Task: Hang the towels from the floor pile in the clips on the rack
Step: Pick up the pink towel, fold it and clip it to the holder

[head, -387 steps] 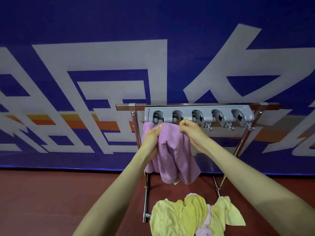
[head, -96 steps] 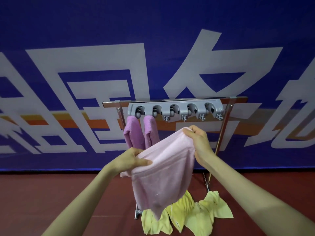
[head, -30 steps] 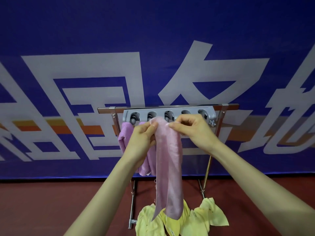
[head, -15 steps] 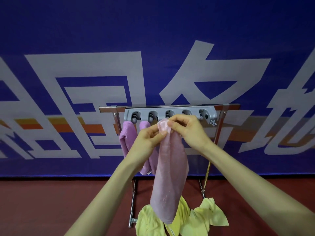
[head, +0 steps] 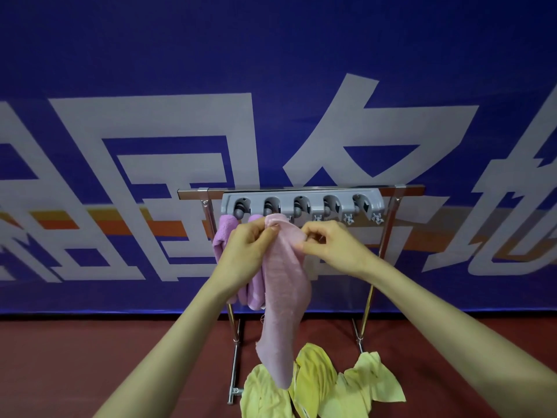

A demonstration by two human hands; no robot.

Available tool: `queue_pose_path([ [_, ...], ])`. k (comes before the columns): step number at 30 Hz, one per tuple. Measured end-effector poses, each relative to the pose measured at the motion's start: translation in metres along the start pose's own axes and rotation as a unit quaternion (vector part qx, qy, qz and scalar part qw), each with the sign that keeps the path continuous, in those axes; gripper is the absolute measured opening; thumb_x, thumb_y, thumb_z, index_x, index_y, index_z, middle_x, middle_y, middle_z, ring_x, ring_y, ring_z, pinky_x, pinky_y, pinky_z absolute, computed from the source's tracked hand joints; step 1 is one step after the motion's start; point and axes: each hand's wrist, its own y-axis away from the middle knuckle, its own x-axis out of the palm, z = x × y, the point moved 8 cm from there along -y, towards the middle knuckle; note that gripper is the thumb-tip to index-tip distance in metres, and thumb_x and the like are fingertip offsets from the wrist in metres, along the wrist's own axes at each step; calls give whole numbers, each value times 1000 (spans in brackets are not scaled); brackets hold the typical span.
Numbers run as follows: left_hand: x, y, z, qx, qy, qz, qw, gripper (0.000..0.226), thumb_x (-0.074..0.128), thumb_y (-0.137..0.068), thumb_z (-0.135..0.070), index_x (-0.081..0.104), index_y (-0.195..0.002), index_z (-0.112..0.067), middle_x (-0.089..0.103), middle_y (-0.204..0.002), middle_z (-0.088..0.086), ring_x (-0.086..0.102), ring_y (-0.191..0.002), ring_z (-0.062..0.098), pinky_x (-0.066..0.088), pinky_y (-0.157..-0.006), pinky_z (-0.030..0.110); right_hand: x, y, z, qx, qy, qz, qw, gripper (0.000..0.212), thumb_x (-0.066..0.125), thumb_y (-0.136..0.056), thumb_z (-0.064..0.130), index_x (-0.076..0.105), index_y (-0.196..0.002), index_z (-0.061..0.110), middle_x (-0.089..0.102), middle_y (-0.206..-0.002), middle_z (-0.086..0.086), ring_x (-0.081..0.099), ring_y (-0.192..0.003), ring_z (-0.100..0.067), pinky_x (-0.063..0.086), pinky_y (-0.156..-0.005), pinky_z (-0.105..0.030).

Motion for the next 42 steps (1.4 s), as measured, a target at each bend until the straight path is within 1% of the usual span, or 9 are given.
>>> queue_pose_path([
  [2,-3,0,0,9,-10,-8,1000,44,45,-94,-44,66,-86,-6,66,-84,25,61,-74,27,51,-80,57,2,3,-6,10,45,21,999,24,66,-84,17,56,-62,13,45,-59,3,37,-56,-8,32,-56,-23],
  [6,-13,0,-2,5,-7,-44,999,33,44,-101,-28,62,-73,-22,59,-60,-14,52,-63,-1,50,-70,33,3,6,-28,25,134,34,990,33,65,-86,23,55,-70,-4,47,-77,-2,41,-67,-10,33,-65,-24],
  [10,-29,-3,6,-1,-6,-66,998,29,44,-100,-30,68,-93,-16,68,-93,18,62,-83,17,51,-85,47,-11,7,-49,41,82,2,996,20,63,-88,20,69,-76,6,62,-115,4,55,-106,-10,38,-95,-31],
  [12,-35,-3,12,-13,-9,-73,997,30,44,-101,-30,68,-97,-14,68,-99,18,65,-90,24,50,-88,46,-16,7,-52,53,59,1,997,21,63,-89,20,70,-74,7,61,-125,5,54,-114,-9,36,-100,-33],
  [19,-41,-8,27,-28,-51,-95,994,38,41,-101,-30,66,-99,-2,65,-99,19,57,-82,17,48,-72,37,-31,8,-46,47,-82,-63,994,26,74,-79,6,55,-67,-7,61,-64,-12,51,-61,-18,44,-63,-35],
  [26,-41,-10,21,12,-134,-90,987,30,41,-101,-26,66,-98,-10,67,-94,13,61,-92,26,49,-79,42,-31,4,-35,17,-59,-17,998,9,73,-79,8,64,-81,9,59,-68,-17,52,-63,-17,45,-64,-32],
  [33,-41,-7,16,40,-143,-107,983,20,50,-98,-21,69,-90,-17,67,-75,-5,53,-67,-2,41,-59,13,-32,3,-28,14,67,15,998,10,72,-82,19,70,-73,20,65,-67,3,52,-58,0,43,-58,-17],
  [36,-48,-7,18,31,-117,-140,983,12,59,-93,-20,70,-87,-20,64,-60,-17,52,-57,-6,39,-50,9,-42,0,-28,18,78,-16,997,8,72,-82,19,71,-75,15,67,-71,3,58,-66,-7,47,-66,-24],
  [42,-47,-7,21,32,-86,-142,986,10,65,-89,-18,74,-90,-20,72,-81,-9,62,-74,1,47,-65,15,-56,-9,-31,33,66,-51,996,6,75,-78,9,71,-73,10,71,-77,0,67,-76,-14,54,-77,-30],
])
